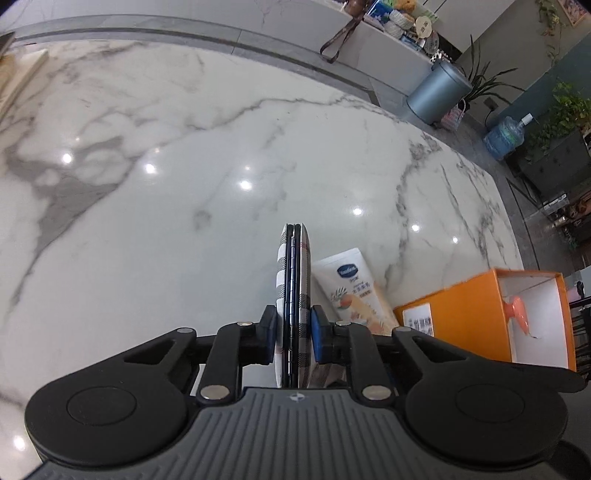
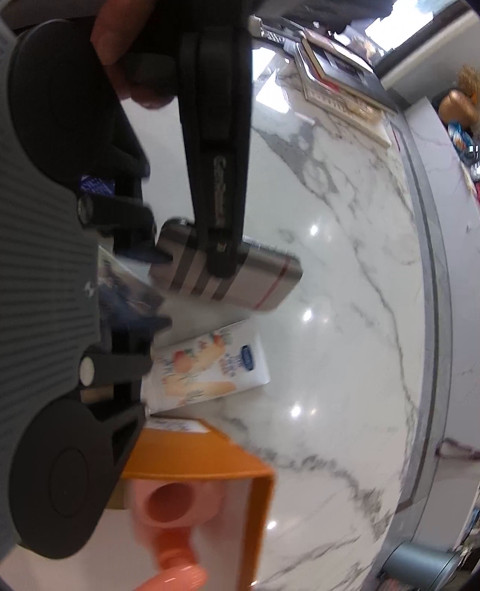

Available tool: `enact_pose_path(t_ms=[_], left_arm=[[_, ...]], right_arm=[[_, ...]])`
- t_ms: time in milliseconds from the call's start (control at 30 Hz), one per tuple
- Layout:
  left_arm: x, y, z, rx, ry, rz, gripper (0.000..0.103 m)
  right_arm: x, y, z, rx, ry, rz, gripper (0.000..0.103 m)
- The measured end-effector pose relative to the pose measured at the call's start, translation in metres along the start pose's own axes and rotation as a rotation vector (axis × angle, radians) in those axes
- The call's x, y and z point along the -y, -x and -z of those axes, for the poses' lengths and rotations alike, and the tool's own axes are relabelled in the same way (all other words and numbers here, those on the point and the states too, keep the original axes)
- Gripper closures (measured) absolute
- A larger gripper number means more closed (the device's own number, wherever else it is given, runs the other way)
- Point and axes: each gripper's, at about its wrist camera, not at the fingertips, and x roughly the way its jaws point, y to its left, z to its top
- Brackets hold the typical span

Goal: Organize rigid objects
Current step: 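Grasp the dark picture book with the right tool while the left tool lifts the plaid case, then carry the plaid case and picture book into the orange box with both tools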

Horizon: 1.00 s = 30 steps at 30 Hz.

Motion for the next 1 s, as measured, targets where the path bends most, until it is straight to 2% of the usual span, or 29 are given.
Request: enact_pose_path(t_ms=[167, 300, 367, 467, 767, 1000], left_arm=[[-0.022, 0.023, 0.016, 0.031, 0.048, -0.007, 0.083], [-0.042, 0.037, 0.025, 0.065, 0.099, 0.005, 0.083], [-0.046, 0.04, 0.027, 0.071, 0.106, 0.008, 0.083], [-0.048, 0.04, 0.027, 0.075, 0.099, 0.012, 0.083], [-0.045, 0.034, 0.028, 0.073, 0.086, -0.009, 0.083], [-0.047, 0.055, 0.03, 0.128, 0.141, -0.02, 0.083]], right_arm=[[-0.011, 0.007, 0.022, -0.032, -0.102, 0.078, 0.038], [-0.012, -0.001, 0.036, -0.049, -0.252, 0.146, 0.037], [-0.009, -0.006, 0.039, -0.042, -0.349, 0.176, 0.037], [-0.005, -0.017, 0.038, -0.05, -0.418, 0.204, 0.037], [-0.012, -0.029, 0.038, -0.028, -0.348, 0.229, 0.041], [-0.012, -0.011, 0.042, 0.041, -0.318, 0.122, 0.042]])
